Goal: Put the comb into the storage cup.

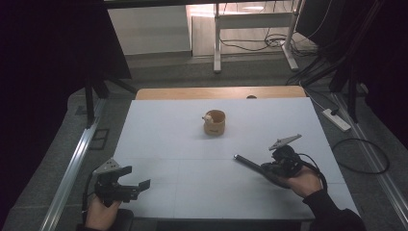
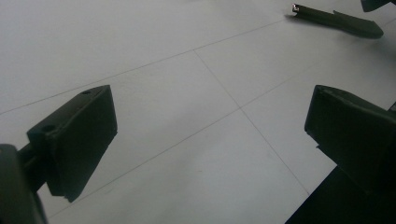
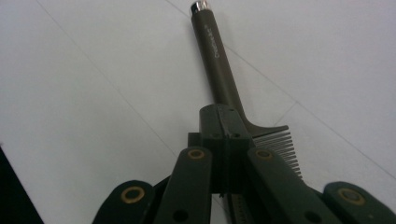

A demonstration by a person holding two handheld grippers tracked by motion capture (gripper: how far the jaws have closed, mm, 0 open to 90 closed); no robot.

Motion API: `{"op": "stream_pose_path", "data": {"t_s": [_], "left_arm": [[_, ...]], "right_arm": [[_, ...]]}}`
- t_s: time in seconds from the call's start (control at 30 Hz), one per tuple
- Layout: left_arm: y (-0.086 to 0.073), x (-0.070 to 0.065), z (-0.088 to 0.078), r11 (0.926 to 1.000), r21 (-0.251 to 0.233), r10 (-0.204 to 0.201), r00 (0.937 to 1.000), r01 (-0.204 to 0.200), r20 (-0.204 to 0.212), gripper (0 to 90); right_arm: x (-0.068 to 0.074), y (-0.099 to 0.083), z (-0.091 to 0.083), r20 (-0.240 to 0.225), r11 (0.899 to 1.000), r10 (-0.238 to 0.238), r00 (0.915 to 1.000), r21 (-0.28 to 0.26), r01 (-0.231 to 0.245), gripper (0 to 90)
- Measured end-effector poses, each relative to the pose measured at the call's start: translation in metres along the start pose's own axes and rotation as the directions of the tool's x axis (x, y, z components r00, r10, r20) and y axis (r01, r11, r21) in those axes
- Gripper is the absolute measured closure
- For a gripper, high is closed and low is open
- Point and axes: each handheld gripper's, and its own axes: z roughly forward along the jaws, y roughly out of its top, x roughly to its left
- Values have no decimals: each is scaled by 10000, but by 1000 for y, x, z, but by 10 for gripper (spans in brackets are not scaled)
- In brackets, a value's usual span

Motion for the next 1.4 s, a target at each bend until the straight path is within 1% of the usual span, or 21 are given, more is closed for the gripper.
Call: {"op": "stream_pose_path", "data": {"t_s": [0.13,0.2,0.4,0.57,0.8,0.93,0.97,1.13,1.17,1.2,1.27,1.4], "left_arm": [[0,0,0,10000,0,12,10000,-12,4,30],[0,0,0,10000,-3,27,10000,-27,-3,30],[0,0,0,10000,-11,40,10000,-40,19,30],[0,0,0,10000,-17,33,10000,-33,22,31],[0,1,0,10000,-26,34,10000,-34,58,31],[0,1,0,10000,-34,27,10000,-27,58,31],[0,1,0,10000,-33,29,10000,-28,57,31],[0,1,0,10000,-50,-16,10000,16,74,31],[0,1,0,10000,-46,-19,10000,19,79,31],[0,1,0,10000,-47,-21,10000,21,79,31],[0,1,0,10000,-41,-17,10000,17,69,32],[0,1,0,10000,-35,-8,10000,9,56,32]], "right_arm": [[0,-3,5,54,9997,-142,9999,208,141,900],[0,-4,6,60,9996,-184,9998,220,183,900],[-4,-10,11,73,9991,-178,9998,397,175,900],[-3,-13,16,37,9980,-180,9998,603,178,900],[-2,-18,21,-17,9949,-336,9994,946,336,900],[0,-20,23,27,9929,-411,9992,1118,405,900],[-1,-20,23,61,9920,-491,9988,1166,480,900],[-3,-23,22,154,9911,-430,9990,1265,407,900],[-6,-24,20,265,9908,-401,9988,1306,363,900],[-6,-24,20,265,9908,-401,9988,1306,363,900],[-10,-26,18,401,9912,-272,9988,1302,218,900],[-14,-26,17,523,9906,-279,9982,1355,206,900]]}}
